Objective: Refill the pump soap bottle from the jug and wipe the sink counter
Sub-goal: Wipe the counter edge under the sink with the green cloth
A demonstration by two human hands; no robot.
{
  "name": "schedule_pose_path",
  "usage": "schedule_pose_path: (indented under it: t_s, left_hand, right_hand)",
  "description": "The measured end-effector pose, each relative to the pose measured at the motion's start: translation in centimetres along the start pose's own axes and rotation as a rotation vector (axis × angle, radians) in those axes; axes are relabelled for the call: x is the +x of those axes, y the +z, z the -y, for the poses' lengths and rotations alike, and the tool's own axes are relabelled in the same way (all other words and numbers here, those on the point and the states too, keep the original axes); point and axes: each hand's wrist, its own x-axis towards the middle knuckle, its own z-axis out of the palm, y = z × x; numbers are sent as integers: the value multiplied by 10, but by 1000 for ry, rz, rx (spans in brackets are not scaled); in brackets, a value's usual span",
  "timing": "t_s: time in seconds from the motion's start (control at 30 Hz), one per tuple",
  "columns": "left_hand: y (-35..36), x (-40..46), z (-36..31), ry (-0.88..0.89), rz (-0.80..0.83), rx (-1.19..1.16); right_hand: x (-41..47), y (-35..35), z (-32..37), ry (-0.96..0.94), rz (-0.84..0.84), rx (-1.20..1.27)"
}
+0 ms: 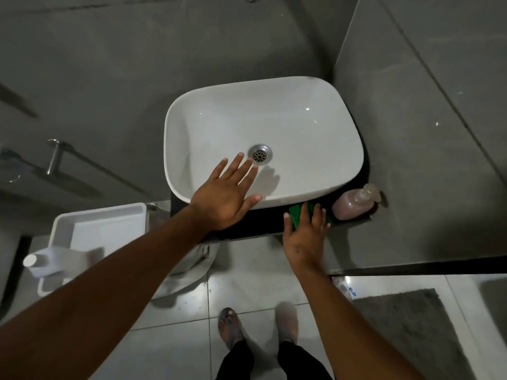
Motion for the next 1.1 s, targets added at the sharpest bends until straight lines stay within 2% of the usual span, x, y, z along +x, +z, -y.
schedule_pose_path:
  t_s: [0.2,0.33,0.4,0.5,0.6,0.67,0.77,0.83,1.0,1.1]
  left_hand:
    - [9,1,9,69,-8,-33]
    - [6,-10,37,177,18,-28]
    - [3,-20,64,236,39,-3]
    - [-1,-29,102,307,57,38]
    - [-3,-26,116,380,47,41]
    - [-2,-26,118,398,26,40]
    - [-1,-25,122,445,17,52]
    - [-2,-26,132,461,15,75]
    - [-3,-28,160,418,-19,85]
    - [0,-28,161,423,-43,69]
  right_hand:
    - [-4,34,26,83,-164,-70]
    - [-43,54,37,-237,-13,-178]
    - [-41,42,20,-310,30,-205]
    - [-17,20,-6,-200,-21,-219]
    - [-11,24,4,-128,-117,-215]
    - [-30,51,35,-175,-121,-208]
    - [-70,89,78,-355,-14,-222]
    - [-81,94,83,-430,35,-262]
    - [-73,82,63,-310,-28,-274]
    - [-79,105,106,-326,-16,-227]
